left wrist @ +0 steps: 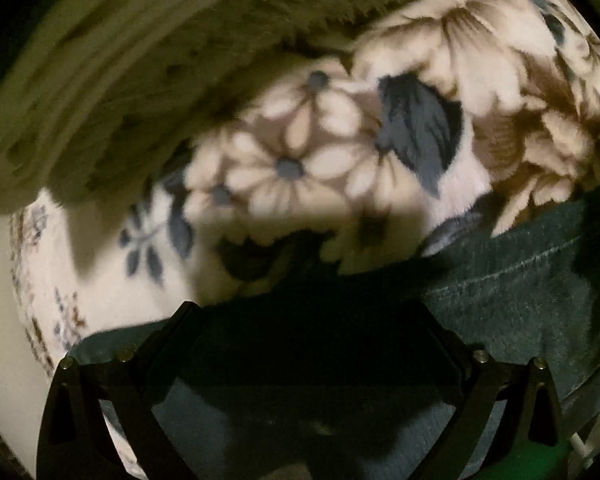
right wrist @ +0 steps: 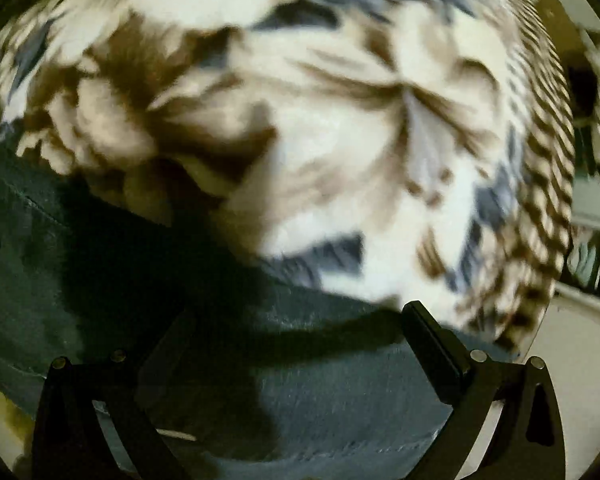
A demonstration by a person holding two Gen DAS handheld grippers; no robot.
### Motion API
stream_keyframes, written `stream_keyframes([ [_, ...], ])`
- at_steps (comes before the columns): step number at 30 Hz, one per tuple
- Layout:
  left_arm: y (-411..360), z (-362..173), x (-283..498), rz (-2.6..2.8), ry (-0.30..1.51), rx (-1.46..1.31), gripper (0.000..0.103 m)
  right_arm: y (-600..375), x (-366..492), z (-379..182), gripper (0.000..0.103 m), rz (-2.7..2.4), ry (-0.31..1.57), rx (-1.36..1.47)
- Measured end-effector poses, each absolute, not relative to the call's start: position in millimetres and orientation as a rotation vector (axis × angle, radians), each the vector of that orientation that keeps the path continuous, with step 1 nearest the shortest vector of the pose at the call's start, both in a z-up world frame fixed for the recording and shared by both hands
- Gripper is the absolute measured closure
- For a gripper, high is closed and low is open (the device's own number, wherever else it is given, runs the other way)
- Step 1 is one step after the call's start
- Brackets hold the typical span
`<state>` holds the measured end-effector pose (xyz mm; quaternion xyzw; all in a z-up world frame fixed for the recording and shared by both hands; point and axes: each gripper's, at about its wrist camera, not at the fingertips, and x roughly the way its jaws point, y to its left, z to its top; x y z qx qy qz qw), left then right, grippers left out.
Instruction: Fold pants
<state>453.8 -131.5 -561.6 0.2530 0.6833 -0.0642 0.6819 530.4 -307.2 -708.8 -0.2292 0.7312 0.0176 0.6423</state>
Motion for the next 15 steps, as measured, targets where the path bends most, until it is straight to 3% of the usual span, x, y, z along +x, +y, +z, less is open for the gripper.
stream_keyframes([
  [2,-129.9,-563.2,458.3,-0.190,1.540,0.551,0.001,-307.6,534.2,-712.6,0.005,0.084,1.680,-0.541],
  [3,-127.9,-563.3,460.7,-0.223,1.545,0.533,0.006,-308.7,535.6,-713.3,0.012,0.107,1.693,-0.535],
  [5,-124.8,-559.6,463.9,-0.304,1.561,0.464,0.025,-310.9,537.7,-711.1,0.025,0.155,1.712,-0.511],
  [7,-123.7,-552.4,462.2,-0.363,1.554,0.433,0.067,-309.6,535.7,-704.8,0.053,0.207,1.712,-0.503],
  [9,-131.3,-544.3,457.8,-0.379,1.520,0.471,0.084,-310.8,533.2,-696.5,0.080,0.235,1.705,-0.459],
  [10,-132.6,-540.5,456.6,-0.375,1.504,0.482,0.092,-312.0,532.0,-693.5,0.086,0.238,1.700,-0.442],
  [15,-122.7,-513.4,450.1,-0.362,1.452,0.406,0.098,-332.9,517.6,-668.5,0.092,0.179,1.636,-0.311],
])
